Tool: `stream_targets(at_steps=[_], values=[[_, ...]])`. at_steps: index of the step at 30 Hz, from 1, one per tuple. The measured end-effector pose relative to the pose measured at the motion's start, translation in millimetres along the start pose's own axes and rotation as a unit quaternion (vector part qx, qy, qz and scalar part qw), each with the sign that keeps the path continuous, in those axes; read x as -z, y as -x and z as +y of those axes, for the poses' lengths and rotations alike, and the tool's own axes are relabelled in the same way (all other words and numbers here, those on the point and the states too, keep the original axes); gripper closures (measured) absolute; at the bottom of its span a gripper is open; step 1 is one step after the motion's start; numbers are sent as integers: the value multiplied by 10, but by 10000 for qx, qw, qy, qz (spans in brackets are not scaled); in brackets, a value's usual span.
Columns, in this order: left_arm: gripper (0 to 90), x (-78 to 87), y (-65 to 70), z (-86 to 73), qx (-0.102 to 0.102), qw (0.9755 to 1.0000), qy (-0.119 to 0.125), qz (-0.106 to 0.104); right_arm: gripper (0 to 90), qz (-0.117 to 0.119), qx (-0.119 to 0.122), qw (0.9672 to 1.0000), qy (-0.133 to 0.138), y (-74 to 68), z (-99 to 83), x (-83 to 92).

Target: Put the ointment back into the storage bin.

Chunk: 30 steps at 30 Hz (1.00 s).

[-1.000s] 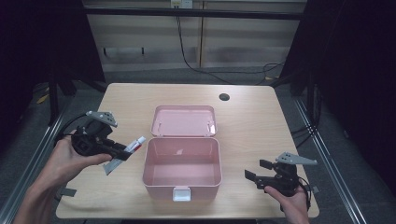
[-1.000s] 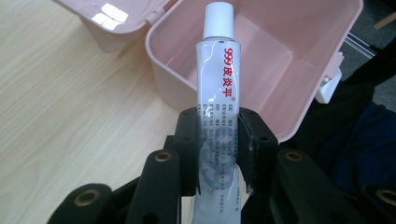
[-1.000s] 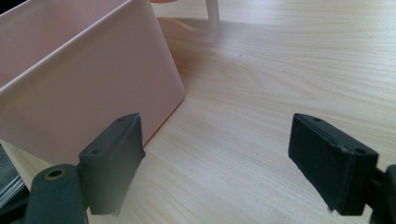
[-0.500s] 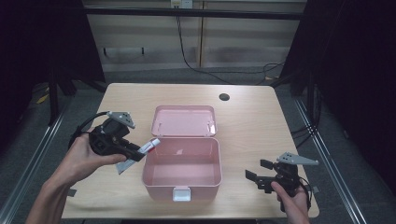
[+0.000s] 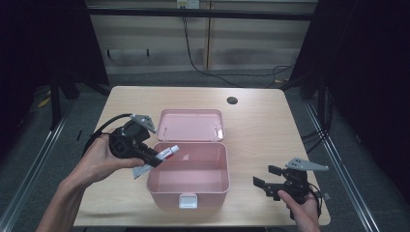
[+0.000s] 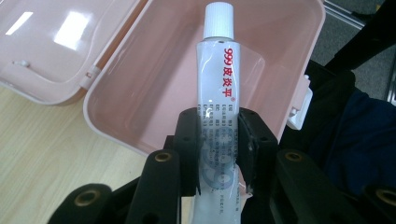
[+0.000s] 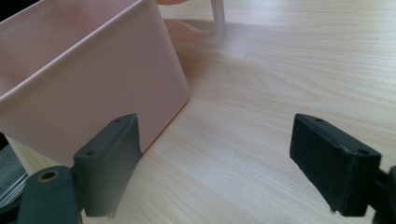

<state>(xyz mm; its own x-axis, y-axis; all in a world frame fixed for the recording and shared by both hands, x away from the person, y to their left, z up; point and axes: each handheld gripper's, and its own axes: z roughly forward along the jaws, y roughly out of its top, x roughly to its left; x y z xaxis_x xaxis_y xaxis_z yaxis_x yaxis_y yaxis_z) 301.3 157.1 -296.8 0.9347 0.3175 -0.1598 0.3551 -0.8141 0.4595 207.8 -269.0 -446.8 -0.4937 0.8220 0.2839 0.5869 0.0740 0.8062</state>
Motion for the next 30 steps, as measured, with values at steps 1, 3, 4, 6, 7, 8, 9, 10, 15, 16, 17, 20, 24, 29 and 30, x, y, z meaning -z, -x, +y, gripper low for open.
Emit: stream_targets(at_steps=[1, 3, 4, 6, 7, 8, 9, 10, 15, 16, 17, 20, 24, 29, 30], values=[[711, 0, 0, 0, 0, 10000, 0, 0, 161, 0, 0, 10000, 0, 0, 0, 0], [711, -21, 26, 50, -80, 9999, -29, -53, 161, -10, -11, 10000, -15, 5, -2, -1], [711, -28, 32, 72, -165, 9998, -81, -95, 161, -21, -22, 10000, -24, 5, -2, -1], [711, -43, 49, 87, -170, 9997, -31, -170, 161, -12, -22, 10000, -22, 5, -1, -1], [711, -59, 49, 105, -187, 9994, 19, -275, 161, -3, -2, 10000, -13, 4, -1, -4], [711, -102, 42, 127, -171, 9994, 80, -306, 161, 4, -5, 10000, -33, -2, 0, -6], [711, -102, 42, 127, -171, 9994, 80, -306, 161, 4, -5, 10000, -33, -2, 0, -6], [711, -150, 35, 151, -210, 9992, -19, -335, 161, -1, 8, 10000, -45, -3, 0, -8], [710, -235, 50, 218, -226, 9991, -210, -297, 161, -16, -13, 10000, -54, -3, 1, -11], [711, -272, 61, 274, -291, 9986, -328, -301, 161, -10, -5, 10000, -53, -4, 1, -11], [711, -272, 61, 274, -291, 9986, -328, -301, 161, -10, -5, 10000, -53, -4, 1, -11], [711, -357, 114, 361, -274, 9985, -396, -246, 161, -1, -2, 10000, -45, -3, 0, -9], [711, -442, 159, 429, -490, 9970, -501, -337, 161, -21, 10, 10000, -86, -1, -4, -13], [710, -497, 155, 462, -503, 9964, -579, -372, 161, -8, 1, 10000, -89, -3, -3, -14], [710, -509, 138, 473, -460, 9965, -574, -402, 161, -6, 9, 10000, -85, -1, -5, -13]])
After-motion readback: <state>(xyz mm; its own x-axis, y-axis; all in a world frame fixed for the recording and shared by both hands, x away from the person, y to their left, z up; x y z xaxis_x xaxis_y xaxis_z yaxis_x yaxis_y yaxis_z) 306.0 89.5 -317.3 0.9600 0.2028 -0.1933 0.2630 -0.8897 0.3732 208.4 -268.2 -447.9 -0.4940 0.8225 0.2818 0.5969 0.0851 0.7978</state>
